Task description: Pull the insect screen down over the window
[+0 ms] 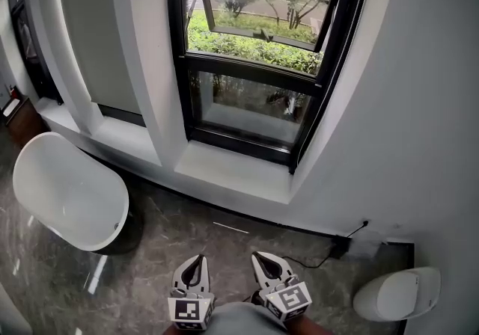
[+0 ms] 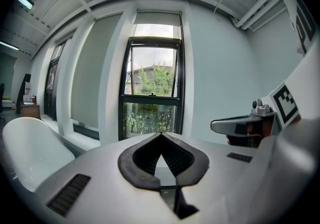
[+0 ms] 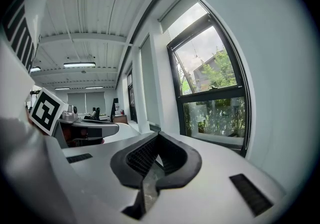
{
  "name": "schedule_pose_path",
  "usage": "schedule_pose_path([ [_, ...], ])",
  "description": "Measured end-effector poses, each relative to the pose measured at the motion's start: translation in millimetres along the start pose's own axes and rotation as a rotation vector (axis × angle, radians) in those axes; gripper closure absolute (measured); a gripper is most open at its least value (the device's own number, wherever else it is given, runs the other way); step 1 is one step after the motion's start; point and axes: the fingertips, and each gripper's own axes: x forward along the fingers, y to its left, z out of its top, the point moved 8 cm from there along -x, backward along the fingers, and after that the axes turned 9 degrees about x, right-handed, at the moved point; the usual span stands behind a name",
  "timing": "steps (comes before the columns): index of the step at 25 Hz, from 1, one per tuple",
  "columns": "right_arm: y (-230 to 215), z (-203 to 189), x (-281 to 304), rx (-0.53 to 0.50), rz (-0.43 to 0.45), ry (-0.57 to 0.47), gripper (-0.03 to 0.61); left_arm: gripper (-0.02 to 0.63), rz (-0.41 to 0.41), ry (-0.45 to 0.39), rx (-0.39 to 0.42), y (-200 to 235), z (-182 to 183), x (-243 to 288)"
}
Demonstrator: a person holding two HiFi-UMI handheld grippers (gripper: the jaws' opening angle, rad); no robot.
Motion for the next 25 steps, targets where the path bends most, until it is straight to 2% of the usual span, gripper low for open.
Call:
schedule_pose_path([
  [6, 7.8, -4.6, 7.4, -0.004, 0.017, 0.031, 0.581, 0.601, -0.002, -0.023, -0.001, 5.8, -5.7, -5.2],
  [9, 16.7, -7.2, 15.3, -0.047, 0.011, 0.081, 0.579, 0.601, 0.005, -0.009, -0.006, 13.9, -13.4, -9.6],
  [13, 33.2, -9.3, 29.5, -0.119, -0.007, 0.128, 0.561, 0.600, -0.024, -0.013, -0.017, 28.6, -23.0, -16.9],
  [16, 51.6, -7.2, 39.8, -0.152, -0.012, 0.125, 0.537, 0.600, -0.025, -0.012, -0.003, 48.3, -25.8, -28.6],
  [21, 83.0, -4.7, 54.3, -0.203, -0.022, 0.102, 0.537, 0.600, -0.039, -0.036, 0.008, 77.5, -35.6, -48.6],
  [25, 102.7, 0.4, 62.0, -0.193, -0.034, 0.070, 0.537, 0.561, -0.034, -0.044, 0.008, 106.1, -36.6, -60.6],
])
